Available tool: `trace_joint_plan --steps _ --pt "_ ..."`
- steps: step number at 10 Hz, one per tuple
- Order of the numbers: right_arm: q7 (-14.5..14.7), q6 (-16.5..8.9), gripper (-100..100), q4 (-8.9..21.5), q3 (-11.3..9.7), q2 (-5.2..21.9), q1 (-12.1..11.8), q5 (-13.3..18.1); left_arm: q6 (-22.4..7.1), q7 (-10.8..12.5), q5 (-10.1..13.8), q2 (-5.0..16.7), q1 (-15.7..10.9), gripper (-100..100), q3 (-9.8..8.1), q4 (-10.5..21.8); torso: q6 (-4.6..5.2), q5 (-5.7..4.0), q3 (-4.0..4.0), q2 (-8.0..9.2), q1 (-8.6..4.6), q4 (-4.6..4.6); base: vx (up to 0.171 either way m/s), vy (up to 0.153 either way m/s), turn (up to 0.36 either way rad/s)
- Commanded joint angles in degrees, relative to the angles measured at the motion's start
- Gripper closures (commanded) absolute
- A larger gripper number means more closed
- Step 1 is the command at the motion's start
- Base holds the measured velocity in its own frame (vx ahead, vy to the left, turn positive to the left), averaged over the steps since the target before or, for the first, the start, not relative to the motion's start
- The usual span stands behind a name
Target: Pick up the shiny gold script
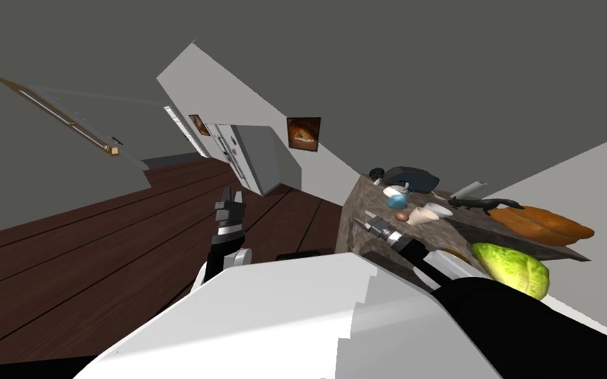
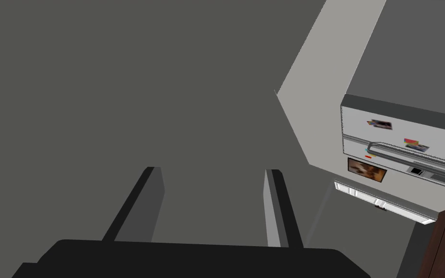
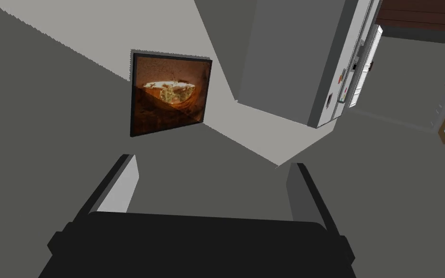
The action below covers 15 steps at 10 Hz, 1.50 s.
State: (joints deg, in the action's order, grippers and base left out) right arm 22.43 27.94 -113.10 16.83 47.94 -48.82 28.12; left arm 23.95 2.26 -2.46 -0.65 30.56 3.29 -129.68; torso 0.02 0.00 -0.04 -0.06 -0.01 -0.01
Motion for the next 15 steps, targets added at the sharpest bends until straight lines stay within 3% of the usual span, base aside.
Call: trace_joint_plan --steps 1,2,4,8,15 --pt "0.12 0.0 -100 1.01 0.1 2.86 -0.46 0.66 0.0 0.0 0.0 0.0 0.0 0 0.0 0.0 0.0 0.0 0.0 0.0 0.0 0.0 0.026 -0.005 0.05" --pt "0.62 -0.03 -100 2.71 -0.17 4.56 -1.74 2.12 0.0 0.0 0.0 0.0 0.0 0 0.0 0.0 0.02 0.0 0.01 0.01 0.0 0.0 0.03 -0.007 0.104" --pt "0.62 -0.03 -100 2.71 -0.17 6.75 -1.74 2.12 0.0 0.0 0.0 0.0 0.0 0 0.0 0.0 0.02 0.0 0.01 0.01 -0.01 0.0 0.016 -0.007 0.024" --pt "1.48 0.01 -100 6.12 -1.08 13.98 -4.2 4.69 0.0 0.0 0.0 0.0 0.0 0 0.0 0.0 0.01 -0.01 0.02 0.04 -0.04 0.01 0.018 -0.016 0.076" --pt "2.67 0.39 -100 12.5 -4.1 26.35 -8.54 8.3 0.0 0.0 0.0 0.0 0.01 0 -0.01 0.0 0.03 -0.03 0.03 0.06 -0.09 0.02 0.015 -0.033 0.059"
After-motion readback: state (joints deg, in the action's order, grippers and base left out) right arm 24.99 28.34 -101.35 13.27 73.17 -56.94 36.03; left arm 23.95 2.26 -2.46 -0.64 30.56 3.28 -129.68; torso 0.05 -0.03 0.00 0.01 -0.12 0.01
